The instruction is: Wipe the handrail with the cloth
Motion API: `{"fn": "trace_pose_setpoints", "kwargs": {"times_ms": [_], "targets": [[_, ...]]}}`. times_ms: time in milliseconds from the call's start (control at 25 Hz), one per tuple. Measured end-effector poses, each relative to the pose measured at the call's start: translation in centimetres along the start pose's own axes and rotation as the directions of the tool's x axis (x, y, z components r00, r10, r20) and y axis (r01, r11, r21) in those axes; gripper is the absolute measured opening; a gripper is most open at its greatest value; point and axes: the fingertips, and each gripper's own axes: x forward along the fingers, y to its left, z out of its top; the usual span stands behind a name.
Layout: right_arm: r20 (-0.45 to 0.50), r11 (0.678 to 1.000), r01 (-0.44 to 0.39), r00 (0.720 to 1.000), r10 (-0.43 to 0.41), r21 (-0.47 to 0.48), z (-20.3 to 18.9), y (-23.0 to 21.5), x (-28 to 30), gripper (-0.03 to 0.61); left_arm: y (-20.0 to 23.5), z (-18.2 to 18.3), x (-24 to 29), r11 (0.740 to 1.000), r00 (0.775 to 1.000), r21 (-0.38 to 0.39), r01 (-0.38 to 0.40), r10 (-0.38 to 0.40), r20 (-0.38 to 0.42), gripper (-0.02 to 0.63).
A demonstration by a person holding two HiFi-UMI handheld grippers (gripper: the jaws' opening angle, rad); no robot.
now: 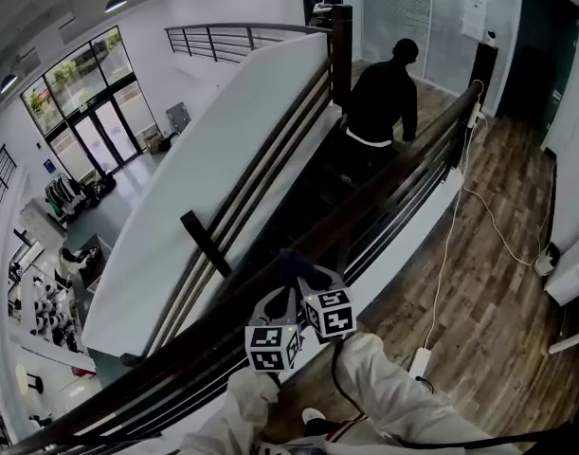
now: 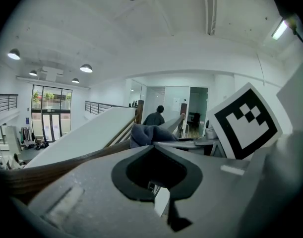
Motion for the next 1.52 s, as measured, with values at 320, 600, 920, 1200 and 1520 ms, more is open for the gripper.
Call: {"fn": "trace_pose_setpoints", "kwargs": {"times_ms": [320,600,920,1200,1520], "targets": [[0.009,0.995,0.095,0.995,-0.095,0.016,1.4,-6.4,0.4,0.072,-2.9,1.3,3.5,0.997,0.997,0.021,0.075,-0.075,0.008,0.003],[0.013,0.988,0.151,0.988,-0.151,0.016,2.4,-10.1,0.7,0.072,-4.0,1.3,5.5,0.994,0.994,0.001,0.111,-0.111,-0.011,0.003],[0.019,0.98,0.201,0.98,-0.2,-0.008,3.0,-12.5,0.9,0.072,-5.1,1.6,6.7,0.989,0.989,-0.014,0.146,-0.147,-0.03,0.003],[0.03,0.975,0.222,0.975,-0.221,-0.019,3.2,-12.5,0.3,0.072,-5.0,1.5,5.8,0.989,0.988,-0.019,0.148,-0.148,-0.031,0.003],[0.051,0.97,0.242,0.969,-0.24,-0.024,3.6,-11.0,-1.4,0.072,-3.1,0.9,3.4,0.995,0.995,-0.029,0.1,-0.101,-0.024,0.003]]}}
